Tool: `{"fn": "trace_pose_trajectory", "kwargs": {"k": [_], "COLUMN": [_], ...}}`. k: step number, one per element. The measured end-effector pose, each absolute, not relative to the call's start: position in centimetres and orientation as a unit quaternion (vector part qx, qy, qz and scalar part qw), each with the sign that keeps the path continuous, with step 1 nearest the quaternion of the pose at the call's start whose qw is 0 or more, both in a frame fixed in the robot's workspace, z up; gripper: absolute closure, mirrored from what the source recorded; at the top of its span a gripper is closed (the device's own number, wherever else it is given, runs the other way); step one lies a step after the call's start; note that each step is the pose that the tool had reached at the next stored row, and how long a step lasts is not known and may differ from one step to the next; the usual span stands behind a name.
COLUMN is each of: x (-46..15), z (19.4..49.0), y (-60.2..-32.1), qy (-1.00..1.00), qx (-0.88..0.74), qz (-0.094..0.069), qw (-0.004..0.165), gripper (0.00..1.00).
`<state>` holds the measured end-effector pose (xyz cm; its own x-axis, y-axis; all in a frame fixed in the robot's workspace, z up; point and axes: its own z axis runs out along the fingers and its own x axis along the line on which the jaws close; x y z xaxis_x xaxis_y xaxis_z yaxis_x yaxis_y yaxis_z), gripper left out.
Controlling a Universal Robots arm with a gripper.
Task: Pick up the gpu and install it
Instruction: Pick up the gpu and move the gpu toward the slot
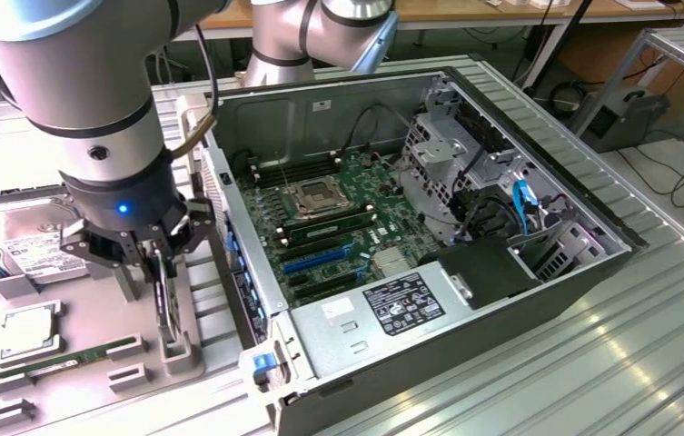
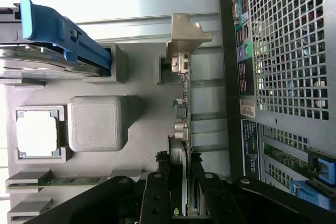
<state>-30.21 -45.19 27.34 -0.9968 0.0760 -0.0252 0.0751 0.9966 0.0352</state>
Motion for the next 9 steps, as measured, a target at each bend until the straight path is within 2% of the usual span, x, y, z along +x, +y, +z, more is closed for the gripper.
{"fn": "trace_pose_trajectory", "kwargs": {"k": [9], "x": [-30.2], "z": [27.76], "y": [-45.19], "qy": [0.999], "qx": [0.038], "qz": [0.017], "qw": [0.013], "gripper": [0.74]}}
